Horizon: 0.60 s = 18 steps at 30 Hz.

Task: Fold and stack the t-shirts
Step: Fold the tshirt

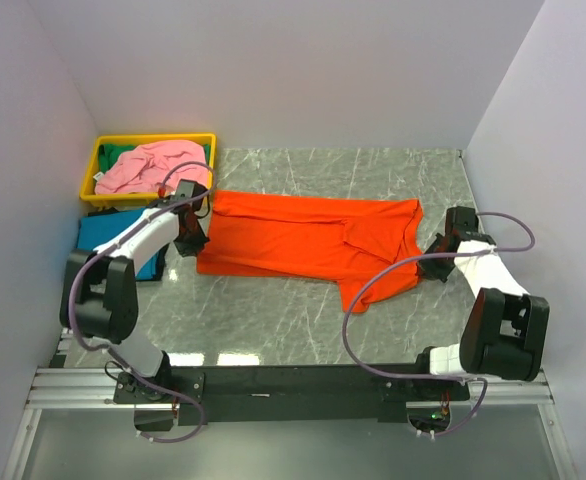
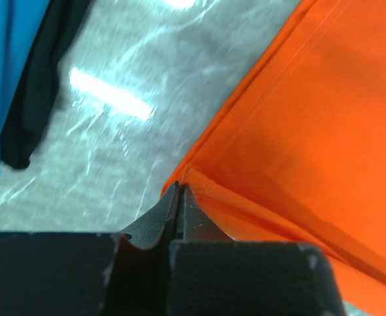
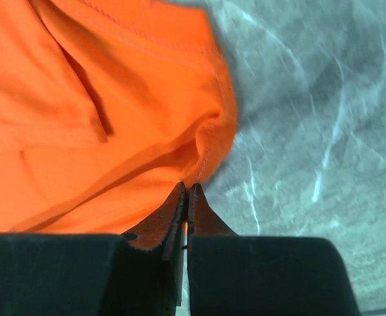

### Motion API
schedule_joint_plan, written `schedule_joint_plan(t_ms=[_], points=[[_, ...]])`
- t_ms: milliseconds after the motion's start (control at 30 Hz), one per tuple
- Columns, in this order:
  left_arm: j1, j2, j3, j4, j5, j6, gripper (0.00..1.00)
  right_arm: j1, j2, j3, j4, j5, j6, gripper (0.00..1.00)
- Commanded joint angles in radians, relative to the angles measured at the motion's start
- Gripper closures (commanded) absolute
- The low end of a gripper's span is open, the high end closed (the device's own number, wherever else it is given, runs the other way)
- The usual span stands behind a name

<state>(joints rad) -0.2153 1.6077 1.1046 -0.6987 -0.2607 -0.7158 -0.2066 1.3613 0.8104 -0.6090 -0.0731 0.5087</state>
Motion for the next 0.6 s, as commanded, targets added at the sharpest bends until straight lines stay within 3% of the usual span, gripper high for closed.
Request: schedule_joint_plan(t_ms=[0, 567], points=[[0.011, 0.058, 0.087, 0.027, -0.028, 0.021, 0.99, -0.008, 0.036, 0.078, 0.029, 0.013, 0.008, 1.0], [0.013, 0.198, 0.187, 0.117, -0.091, 0.05, 0.99, -0.007, 0.231, 0.217, 0.08, 0.003, 0.01, 0.99]])
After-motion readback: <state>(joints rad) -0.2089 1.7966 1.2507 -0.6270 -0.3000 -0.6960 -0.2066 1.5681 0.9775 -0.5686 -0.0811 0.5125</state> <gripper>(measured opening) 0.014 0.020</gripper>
